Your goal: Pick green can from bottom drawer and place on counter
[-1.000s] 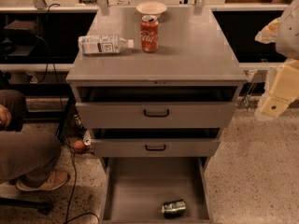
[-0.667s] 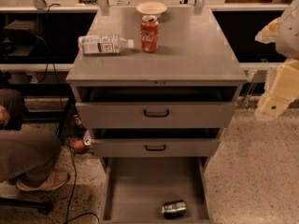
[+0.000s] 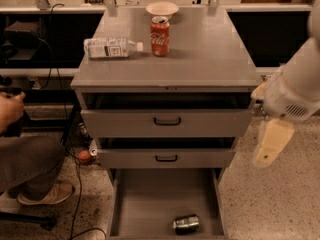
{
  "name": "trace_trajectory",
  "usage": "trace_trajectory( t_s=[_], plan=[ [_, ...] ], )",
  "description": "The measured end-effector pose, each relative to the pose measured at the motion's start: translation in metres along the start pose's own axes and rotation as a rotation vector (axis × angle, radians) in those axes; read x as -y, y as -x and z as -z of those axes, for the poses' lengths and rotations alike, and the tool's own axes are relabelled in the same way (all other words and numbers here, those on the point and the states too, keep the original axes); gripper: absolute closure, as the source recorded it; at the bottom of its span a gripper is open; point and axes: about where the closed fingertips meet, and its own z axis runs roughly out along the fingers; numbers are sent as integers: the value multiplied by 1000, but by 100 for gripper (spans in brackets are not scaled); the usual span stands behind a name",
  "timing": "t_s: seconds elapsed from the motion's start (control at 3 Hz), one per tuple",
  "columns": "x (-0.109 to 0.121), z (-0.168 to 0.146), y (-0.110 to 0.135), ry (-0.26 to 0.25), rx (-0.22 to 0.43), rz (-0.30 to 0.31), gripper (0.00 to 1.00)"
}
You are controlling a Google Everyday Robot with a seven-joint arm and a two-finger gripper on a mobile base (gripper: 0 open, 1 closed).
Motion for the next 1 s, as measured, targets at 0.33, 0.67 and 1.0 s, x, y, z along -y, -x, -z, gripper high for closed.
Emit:
trace_trajectory(
  t_s=[0.33, 0.67, 1.0],
  plan=[
    [-28, -121, -10, 149, 18, -12, 0],
    [-57, -202, -15, 256, 18, -22, 0],
    [-56, -202, -15, 255, 17, -21, 0]
  ],
)
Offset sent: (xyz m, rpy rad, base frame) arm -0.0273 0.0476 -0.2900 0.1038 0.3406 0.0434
